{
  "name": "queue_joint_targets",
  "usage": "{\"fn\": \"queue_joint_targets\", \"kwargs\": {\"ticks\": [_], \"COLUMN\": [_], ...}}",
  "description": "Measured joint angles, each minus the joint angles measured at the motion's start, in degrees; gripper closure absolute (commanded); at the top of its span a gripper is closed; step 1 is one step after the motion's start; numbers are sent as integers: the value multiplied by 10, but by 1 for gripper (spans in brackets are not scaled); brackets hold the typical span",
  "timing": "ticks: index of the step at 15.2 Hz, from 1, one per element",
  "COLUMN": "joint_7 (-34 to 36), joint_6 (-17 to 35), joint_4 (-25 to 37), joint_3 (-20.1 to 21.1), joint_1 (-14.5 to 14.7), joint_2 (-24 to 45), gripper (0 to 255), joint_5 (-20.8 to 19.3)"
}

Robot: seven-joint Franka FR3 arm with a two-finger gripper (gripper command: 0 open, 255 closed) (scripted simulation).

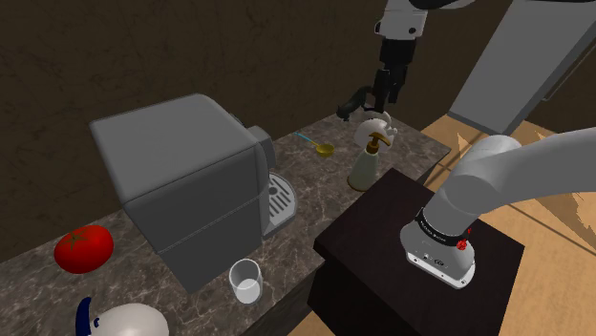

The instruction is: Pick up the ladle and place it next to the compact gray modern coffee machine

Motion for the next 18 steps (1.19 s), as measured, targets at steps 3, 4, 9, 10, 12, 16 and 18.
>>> {"fn": "queue_joint_targets", "kwargs": {"ticks": [3, 4, 9, 10, 12, 16, 18], "joint_7": [-2, -7, -21, -26, -36, -50, -58], "joint_6": [23, 42, 144, 160, 200, 275, 308], "joint_4": [-8, -13, -28, -29, -27, -19, -4], "joint_3": [-3, -7, -21, -26, -35, -47, -53], "joint_1": [-2, -5, -13, -16, -20, -24, -25], "joint_2": [15, 28, 110, 124, 164, 243, 289], "gripper": [0, 0, 0, 0, 0, 0, 0], "joint_5": [-1, -3, -6, -8, -8, -2, 4]}}
